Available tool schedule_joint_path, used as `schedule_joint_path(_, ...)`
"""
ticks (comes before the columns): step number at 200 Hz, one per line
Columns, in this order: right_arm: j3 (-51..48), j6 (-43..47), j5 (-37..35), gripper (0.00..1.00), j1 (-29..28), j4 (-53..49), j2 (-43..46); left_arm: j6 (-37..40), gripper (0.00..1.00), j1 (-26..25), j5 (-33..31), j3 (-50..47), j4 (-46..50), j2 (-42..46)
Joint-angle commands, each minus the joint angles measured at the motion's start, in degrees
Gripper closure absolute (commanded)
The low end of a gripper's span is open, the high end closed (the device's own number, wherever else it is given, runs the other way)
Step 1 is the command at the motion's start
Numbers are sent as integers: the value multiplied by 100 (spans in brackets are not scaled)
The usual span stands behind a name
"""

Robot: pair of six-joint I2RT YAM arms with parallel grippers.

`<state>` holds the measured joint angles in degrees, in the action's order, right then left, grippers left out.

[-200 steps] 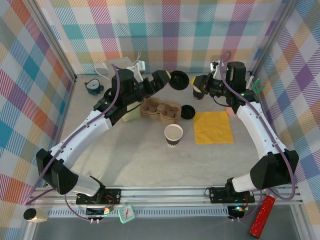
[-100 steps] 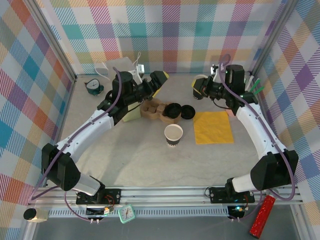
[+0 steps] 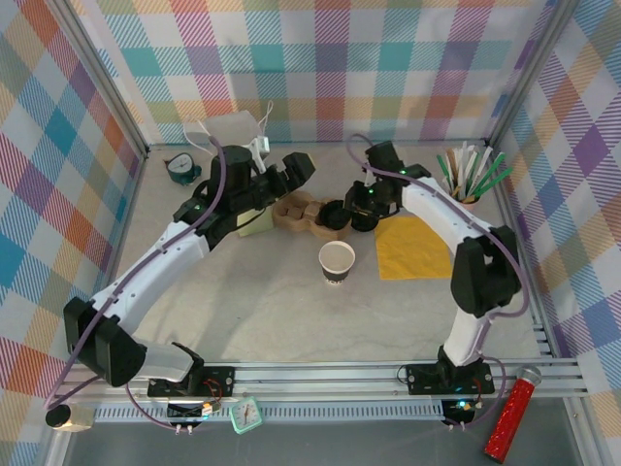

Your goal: Pack the takeout coffee

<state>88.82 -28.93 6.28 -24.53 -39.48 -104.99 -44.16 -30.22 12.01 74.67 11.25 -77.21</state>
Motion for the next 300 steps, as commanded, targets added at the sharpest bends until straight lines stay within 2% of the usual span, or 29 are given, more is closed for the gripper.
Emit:
schedule_joint_path(1,579,294,-713,67,-127,-593,-286,386,0,50,-338,-123,398,339)
schedule_joint_path(66,1281,563,-1549,70,-446,-1229,-813,434,0,51,-518,-308,421,593)
schedule_joint_path(174,1432,615,-1455,77,-482,-1316,-1142,473,0,51,-508,-263,616,566)
schedule_joint_path(201,1462,590,-1463,88,-482,-1324,-1138,470,0,51,-523,-275,633,593)
schedule_joint_path(300,1425,458,-1411,94,-444,-1236,-448,486,0,51,-511,-272,624,644)
